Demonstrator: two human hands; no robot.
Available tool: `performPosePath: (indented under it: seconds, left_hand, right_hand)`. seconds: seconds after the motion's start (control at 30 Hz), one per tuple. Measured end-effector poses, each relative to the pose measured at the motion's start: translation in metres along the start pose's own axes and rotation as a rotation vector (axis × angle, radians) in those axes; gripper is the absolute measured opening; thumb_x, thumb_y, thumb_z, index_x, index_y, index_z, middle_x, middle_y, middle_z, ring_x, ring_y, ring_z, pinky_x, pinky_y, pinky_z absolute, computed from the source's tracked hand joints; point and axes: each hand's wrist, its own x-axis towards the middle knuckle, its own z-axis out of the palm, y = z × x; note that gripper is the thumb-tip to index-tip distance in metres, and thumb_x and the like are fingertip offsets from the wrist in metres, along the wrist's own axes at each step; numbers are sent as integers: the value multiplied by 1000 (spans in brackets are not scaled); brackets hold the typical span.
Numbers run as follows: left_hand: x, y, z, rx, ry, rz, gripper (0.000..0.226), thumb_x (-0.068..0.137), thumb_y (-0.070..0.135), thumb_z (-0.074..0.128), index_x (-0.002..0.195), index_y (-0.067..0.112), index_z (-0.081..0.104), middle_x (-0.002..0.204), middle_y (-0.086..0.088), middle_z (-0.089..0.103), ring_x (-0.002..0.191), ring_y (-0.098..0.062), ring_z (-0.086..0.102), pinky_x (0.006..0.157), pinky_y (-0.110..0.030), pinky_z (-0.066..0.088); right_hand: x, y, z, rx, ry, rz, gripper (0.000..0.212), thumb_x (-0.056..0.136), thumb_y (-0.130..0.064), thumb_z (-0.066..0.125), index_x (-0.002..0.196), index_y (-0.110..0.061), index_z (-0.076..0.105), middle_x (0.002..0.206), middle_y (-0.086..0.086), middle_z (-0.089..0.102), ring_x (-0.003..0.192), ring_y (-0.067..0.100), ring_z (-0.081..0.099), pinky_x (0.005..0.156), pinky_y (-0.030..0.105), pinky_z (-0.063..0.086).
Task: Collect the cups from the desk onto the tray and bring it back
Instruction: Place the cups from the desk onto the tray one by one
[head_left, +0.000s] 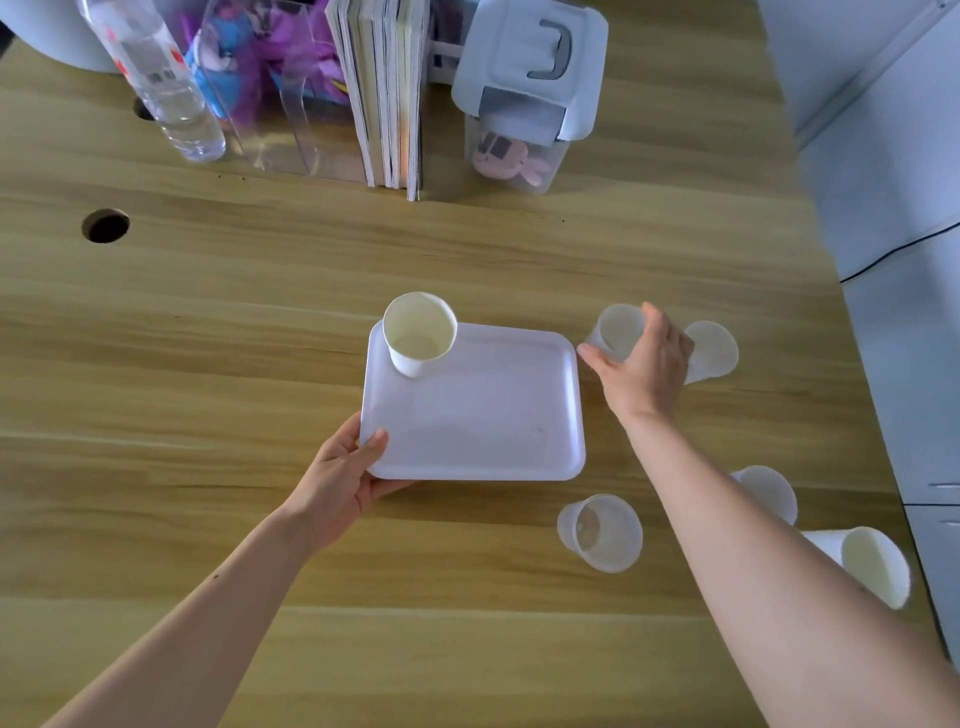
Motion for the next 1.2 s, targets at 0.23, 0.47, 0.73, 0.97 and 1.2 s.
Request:
performPosePath:
  seconds: [0.23,0.47,0.73,0.97,1.2]
  left_hand:
    - [5,3,5,1,-14,-6,35,99,15,48,134,15,54,130,-11,65,115,-29,65,87,-40,58]
    - [9,4,22,30,-46,-8,35,100,16,48,134,15,53,128,-11,66,110,-25,67,80,-36,59]
    - [9,8,38,43,-81,-5,31,101,15,46,131,12,55,113,-5,72,100,-22,71,76,-35,60]
    - [8,9,42,50,-109,-4,31,100,16,47,130,15,56,116,-5,72,104,-23,70,80,-37,59]
    - [11,7,48,45,-110,-15,32,101,17,47,131,14,55,122,-8,69,107,-25,68,83,-38,59]
  right_hand:
    - [7,0,-3,46,-13,46,82,74,-34,80,140,-9,40,141,10,50,130,31,39,103,44,29]
    - [-6,-31,-25,272,-70,-141,84,71,-31,83,140,-10,41,137,3,51,123,17,45,104,30,33]
    - [-20,-52,-28,258,-377,-328,85,69,-28,86,142,-17,42,139,-5,52,128,13,43,93,14,27]
    - [-20,-53,-26,243,-397,-332,87,70,-26,85,143,-14,39,140,0,50,127,16,43,92,14,25]
    - [-18,-45,-38,268,-396,-307,97,64,-29,88,145,-18,36,144,-5,46,133,14,38,101,20,28]
